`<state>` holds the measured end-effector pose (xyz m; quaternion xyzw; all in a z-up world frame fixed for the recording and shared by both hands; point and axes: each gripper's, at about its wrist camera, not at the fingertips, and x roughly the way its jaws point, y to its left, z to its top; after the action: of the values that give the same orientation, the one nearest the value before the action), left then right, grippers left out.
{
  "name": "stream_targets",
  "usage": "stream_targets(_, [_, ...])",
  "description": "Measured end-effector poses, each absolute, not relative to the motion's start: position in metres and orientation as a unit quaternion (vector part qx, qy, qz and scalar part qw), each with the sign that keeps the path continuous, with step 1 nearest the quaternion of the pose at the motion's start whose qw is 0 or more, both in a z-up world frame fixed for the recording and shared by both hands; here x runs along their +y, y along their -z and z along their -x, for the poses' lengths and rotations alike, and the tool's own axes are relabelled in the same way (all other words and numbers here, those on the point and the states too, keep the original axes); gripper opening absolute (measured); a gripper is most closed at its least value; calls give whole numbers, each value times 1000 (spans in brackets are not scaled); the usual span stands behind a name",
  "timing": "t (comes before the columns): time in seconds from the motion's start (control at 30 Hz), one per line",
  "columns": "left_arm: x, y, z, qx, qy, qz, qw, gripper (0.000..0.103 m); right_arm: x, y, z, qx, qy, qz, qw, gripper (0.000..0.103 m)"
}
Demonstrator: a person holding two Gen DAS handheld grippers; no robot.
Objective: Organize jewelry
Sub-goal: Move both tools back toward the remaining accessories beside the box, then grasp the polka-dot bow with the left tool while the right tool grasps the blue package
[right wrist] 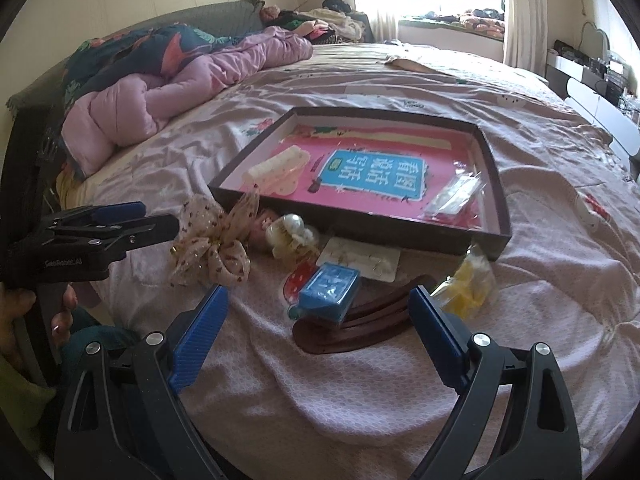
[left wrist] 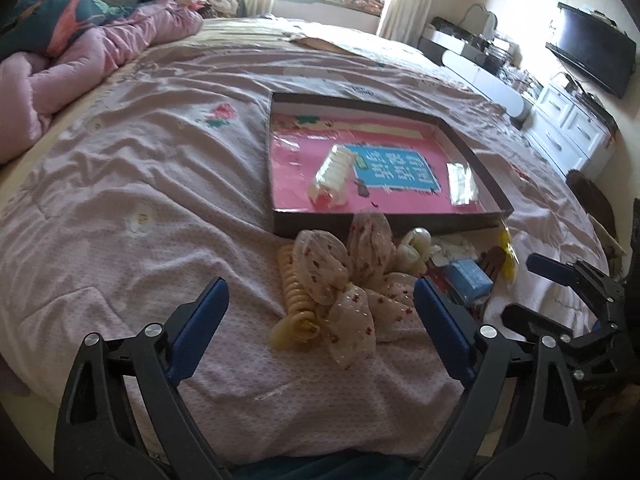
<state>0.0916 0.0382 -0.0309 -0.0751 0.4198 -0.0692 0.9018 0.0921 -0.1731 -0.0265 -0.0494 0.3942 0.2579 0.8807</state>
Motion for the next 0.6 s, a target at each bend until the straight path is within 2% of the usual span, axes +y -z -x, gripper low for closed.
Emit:
stream_targets(0.27, [20, 39, -107, 443, 95, 50, 890, 78, -169, 42, -100, 406, -251, 51, 877, 88])
stream_targets(0.37, [24, 39, -117, 442, 96, 60, 890, 70, -165, 46, -102, 407, -252, 56, 876, 87])
stream_targets(0.5, [37, 46, -129, 453, 104, 100, 880, 44, -161, 48, -105, 408, -252, 62, 875, 82])
stream_targets(0.57, [43, 51, -132, 461, 113, 124, 872, 35, -160, 50, -109, 410, -252, 62, 875, 75])
stream_targets(0.6, [45, 52, -133, 462, 118, 131, 869, 28, -159, 52, -110, 412, -250, 62, 874, 73])
